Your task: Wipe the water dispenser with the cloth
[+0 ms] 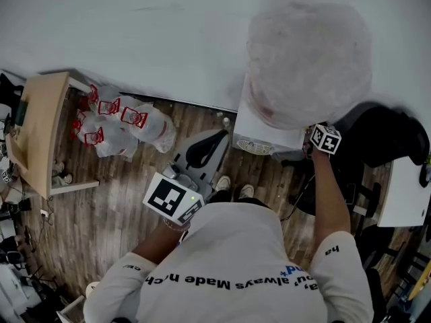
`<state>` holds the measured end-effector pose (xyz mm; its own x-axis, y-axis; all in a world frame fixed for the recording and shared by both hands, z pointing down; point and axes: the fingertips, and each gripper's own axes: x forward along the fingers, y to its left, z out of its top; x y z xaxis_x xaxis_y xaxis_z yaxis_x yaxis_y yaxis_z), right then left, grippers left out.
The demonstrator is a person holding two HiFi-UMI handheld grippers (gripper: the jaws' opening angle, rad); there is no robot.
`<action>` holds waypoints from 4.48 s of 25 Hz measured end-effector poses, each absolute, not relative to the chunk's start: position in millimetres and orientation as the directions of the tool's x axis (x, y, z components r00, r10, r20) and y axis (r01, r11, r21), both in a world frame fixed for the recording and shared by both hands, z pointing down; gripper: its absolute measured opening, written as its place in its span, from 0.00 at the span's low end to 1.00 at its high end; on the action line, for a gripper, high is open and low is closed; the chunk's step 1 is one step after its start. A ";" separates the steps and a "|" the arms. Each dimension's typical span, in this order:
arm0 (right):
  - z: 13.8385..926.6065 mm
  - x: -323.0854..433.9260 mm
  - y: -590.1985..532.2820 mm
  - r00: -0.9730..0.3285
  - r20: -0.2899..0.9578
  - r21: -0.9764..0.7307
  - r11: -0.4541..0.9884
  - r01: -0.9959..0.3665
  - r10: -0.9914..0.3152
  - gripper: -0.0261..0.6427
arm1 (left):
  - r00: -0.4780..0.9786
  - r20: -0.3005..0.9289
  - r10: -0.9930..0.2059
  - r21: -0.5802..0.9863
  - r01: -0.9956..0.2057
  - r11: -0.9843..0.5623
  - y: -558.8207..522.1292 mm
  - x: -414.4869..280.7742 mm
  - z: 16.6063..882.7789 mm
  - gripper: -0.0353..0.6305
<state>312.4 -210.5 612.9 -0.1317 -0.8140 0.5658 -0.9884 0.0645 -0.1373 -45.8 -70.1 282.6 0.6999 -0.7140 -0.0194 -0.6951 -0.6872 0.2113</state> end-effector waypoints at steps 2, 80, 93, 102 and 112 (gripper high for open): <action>621.4 313.4 -216.5 -0.145 0.575 -0.165 0.059 -0.984 -0.805 0.13 | 0.695 -0.017 -0.718 0.209 -0.700 -0.683 -72.1 -45.5 282.2 0.08; 631.2 261.3 -96.5 -0.162 0.603 0.035 0.229 -0.973 -0.781 0.14 | 0.716 -0.051 -0.696 0.203 -0.675 -0.709 -46.8 -32.0 269.4 0.08; 558.9 74.4 -119.9 -0.356 0.443 0.096 0.439 -0.894 -0.823 0.13 | 0.698 -0.039 -0.715 0.204 -0.695 -0.690 -41.6 -49.8 275.1 0.08; 587.9 20.1 -154.8 -0.309 0.475 0.139 0.417 -0.898 -0.824 0.13 | 0.682 -0.026 -0.731 0.204 -0.712 -0.672 -38.2 -67.1 278.6 0.08; 639.7 25.9 -167.6 -0.241 0.571 0.161 0.394 -0.905 -0.785 0.13 | 0.665 -0.009 -0.747 0.212 -0.729 -0.651 -43.8 -84.9 285.2 0.08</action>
